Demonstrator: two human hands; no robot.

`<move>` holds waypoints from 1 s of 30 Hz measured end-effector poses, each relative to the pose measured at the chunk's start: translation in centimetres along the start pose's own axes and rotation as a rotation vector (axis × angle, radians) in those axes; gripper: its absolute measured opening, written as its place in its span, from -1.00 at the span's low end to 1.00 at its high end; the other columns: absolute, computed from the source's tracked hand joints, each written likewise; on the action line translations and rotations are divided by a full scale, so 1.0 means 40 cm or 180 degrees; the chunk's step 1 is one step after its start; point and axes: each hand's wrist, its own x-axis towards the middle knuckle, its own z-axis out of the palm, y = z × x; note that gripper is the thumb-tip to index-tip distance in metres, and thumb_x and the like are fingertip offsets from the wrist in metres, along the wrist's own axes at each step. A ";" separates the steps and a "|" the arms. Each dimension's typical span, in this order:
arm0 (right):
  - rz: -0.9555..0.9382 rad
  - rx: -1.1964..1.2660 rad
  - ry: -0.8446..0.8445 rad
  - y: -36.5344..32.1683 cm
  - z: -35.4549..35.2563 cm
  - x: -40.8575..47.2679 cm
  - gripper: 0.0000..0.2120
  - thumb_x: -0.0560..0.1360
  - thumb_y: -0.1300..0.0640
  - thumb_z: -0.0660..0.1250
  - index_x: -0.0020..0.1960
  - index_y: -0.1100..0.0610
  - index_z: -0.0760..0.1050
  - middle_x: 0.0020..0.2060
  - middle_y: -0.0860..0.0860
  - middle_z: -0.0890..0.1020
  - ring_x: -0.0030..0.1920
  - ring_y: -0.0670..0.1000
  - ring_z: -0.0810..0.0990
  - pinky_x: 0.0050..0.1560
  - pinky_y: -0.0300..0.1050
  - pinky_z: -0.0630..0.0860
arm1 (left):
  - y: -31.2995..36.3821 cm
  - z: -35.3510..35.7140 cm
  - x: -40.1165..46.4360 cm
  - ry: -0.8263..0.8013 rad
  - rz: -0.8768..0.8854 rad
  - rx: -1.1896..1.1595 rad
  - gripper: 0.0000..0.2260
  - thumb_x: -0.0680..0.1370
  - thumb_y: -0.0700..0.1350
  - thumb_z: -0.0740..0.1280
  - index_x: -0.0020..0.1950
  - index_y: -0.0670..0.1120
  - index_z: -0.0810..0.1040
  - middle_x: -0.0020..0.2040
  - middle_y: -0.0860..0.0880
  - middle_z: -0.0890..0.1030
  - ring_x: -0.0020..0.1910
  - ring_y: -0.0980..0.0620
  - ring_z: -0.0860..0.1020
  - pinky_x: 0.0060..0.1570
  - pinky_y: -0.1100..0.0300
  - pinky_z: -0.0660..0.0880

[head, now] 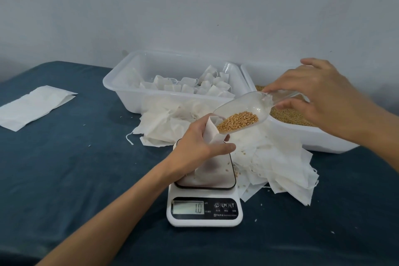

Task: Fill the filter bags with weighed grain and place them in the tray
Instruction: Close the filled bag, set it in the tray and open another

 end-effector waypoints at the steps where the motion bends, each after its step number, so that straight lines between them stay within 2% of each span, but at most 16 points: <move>1: -0.0024 -0.0015 0.0024 -0.003 0.000 0.001 -0.69 0.47 0.21 0.50 0.20 0.03 0.65 0.02 -0.03 0.68 0.09 0.08 0.61 0.50 0.14 0.18 | 0.001 -0.001 0.000 0.0010 0.0004 -0.0016 -0.63 0.49 -0.24 0.57 0.23 -0.04 0.56 -0.05 0.05 0.71 -0.03 0.07 0.67 0.08 0.26 0.54; 3: -0.0098 -0.0079 0.0067 -0.007 0.000 0.003 -0.69 0.46 0.22 0.51 0.19 0.05 0.65 0.02 -0.02 0.68 0.07 0.10 0.61 0.49 0.17 0.19 | 0.001 -0.002 0.002 0.0030 0.0002 -0.0077 -0.62 0.49 -0.26 0.56 0.24 -0.04 0.55 -0.06 0.07 0.71 -0.04 0.07 0.67 0.07 0.20 0.59; 6: -0.0184 -0.0227 0.0112 -0.010 0.000 0.004 -0.69 0.46 0.23 0.52 0.19 0.07 0.66 0.02 -0.01 0.68 0.07 0.12 0.63 0.48 0.19 0.20 | 0.001 -0.003 0.002 0.0065 0.0002 -0.0149 -0.61 0.49 -0.29 0.55 0.25 -0.05 0.55 -0.08 0.06 0.71 -0.07 0.08 0.68 0.00 0.22 0.60; 9: -0.0247 -0.0370 0.0166 -0.014 -0.002 0.006 -0.68 0.44 0.25 0.53 0.18 0.09 0.66 0.01 0.01 0.69 0.05 0.16 0.64 0.47 0.21 0.20 | 0.000 0.000 0.001 0.0077 0.0002 -0.0121 -0.62 0.48 -0.28 0.56 0.22 -0.03 0.55 -0.08 0.00 0.69 -0.07 0.08 0.65 0.07 0.14 0.59; 15: -0.0344 -0.0556 0.0235 -0.023 -0.003 0.010 -0.67 0.42 0.28 0.56 0.17 0.12 0.67 0.00 0.06 0.69 0.02 0.20 0.65 0.45 0.29 0.25 | -0.002 0.001 0.004 0.0140 -0.0013 -0.0212 -0.60 0.47 -0.31 0.56 0.23 -0.09 0.54 -0.09 -0.03 0.68 -0.11 0.08 0.65 -0.03 0.25 0.58; 23: -0.0415 -0.0680 0.0280 -0.026 -0.002 0.010 -0.68 0.44 0.27 0.53 0.18 0.12 0.67 0.00 0.06 0.69 0.02 0.20 0.65 0.45 0.29 0.24 | -0.011 0.002 0.007 0.0144 -0.0041 -0.0410 -0.63 0.46 -0.32 0.56 0.19 -0.08 0.56 -0.10 0.00 0.68 -0.09 0.07 0.65 -0.01 0.15 0.59; 27: -0.0442 -0.0697 0.0332 -0.028 -0.009 0.010 -0.69 0.44 0.30 0.52 0.17 0.13 0.67 -0.01 0.08 0.69 0.02 0.22 0.65 0.44 0.32 0.23 | -0.014 0.006 0.006 0.0120 -0.0038 -0.0540 -0.60 0.47 -0.33 0.55 0.24 -0.14 0.54 -0.07 -0.08 0.68 -0.04 0.00 0.64 0.11 0.09 0.57; 30: -0.0481 -0.0753 0.0383 -0.032 -0.015 0.014 -0.71 0.45 0.29 0.49 0.16 0.13 0.67 -0.02 0.08 0.69 0.03 0.23 0.65 0.46 0.34 0.21 | -0.012 0.012 0.005 0.0105 -0.0050 -0.0576 -0.58 0.47 -0.33 0.55 0.27 -0.15 0.52 -0.05 -0.12 0.68 -0.04 0.00 0.64 0.07 0.15 0.58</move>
